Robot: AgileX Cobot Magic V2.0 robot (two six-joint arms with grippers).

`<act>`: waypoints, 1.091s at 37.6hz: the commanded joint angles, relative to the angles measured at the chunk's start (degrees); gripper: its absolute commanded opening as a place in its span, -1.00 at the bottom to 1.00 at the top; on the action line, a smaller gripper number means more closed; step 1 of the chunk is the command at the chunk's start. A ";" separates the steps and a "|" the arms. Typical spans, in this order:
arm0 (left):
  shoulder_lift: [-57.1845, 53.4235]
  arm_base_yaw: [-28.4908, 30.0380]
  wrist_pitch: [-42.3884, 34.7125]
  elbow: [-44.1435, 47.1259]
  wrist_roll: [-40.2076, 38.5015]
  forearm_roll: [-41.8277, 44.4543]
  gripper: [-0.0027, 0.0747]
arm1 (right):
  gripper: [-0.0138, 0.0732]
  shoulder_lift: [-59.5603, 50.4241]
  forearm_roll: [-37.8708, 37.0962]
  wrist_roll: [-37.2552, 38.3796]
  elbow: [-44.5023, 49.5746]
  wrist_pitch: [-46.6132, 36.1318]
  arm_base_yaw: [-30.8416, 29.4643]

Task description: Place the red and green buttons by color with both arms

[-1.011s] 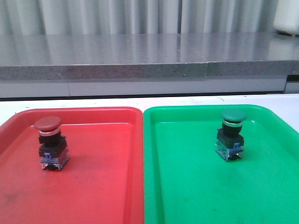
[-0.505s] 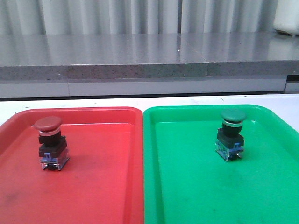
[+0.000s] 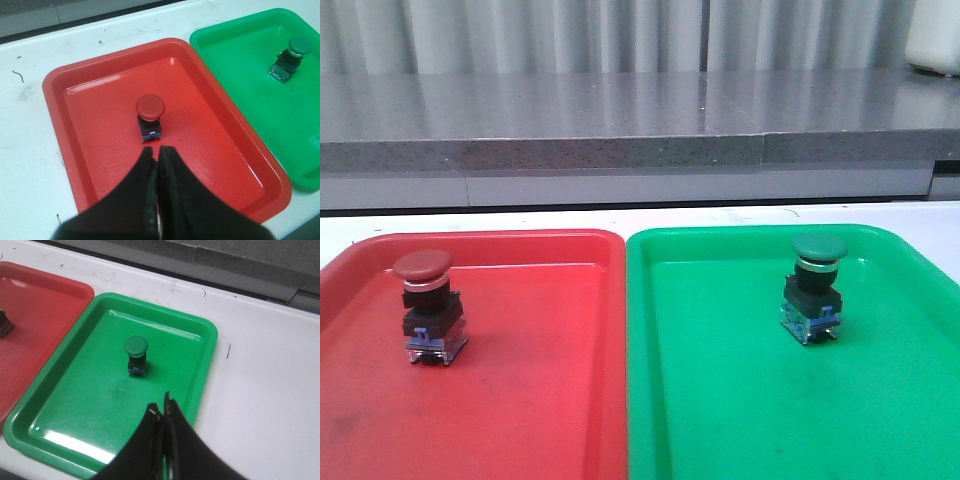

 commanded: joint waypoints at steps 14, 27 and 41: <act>-30.74 25.98 -39.92 35.93 -0.20 -2.92 -0.98 | -0.84 0.30 -0.47 -0.47 -1.25 -3.14 -0.03; -33.68 26.81 -44.24 39.20 -0.20 -2.94 -0.98 | -0.84 0.35 -0.47 -0.47 -1.25 -3.02 -0.03; -33.68 26.81 -44.24 39.20 -0.20 -2.94 -0.98 | -0.84 0.35 -0.47 -0.47 -1.25 -3.02 -0.03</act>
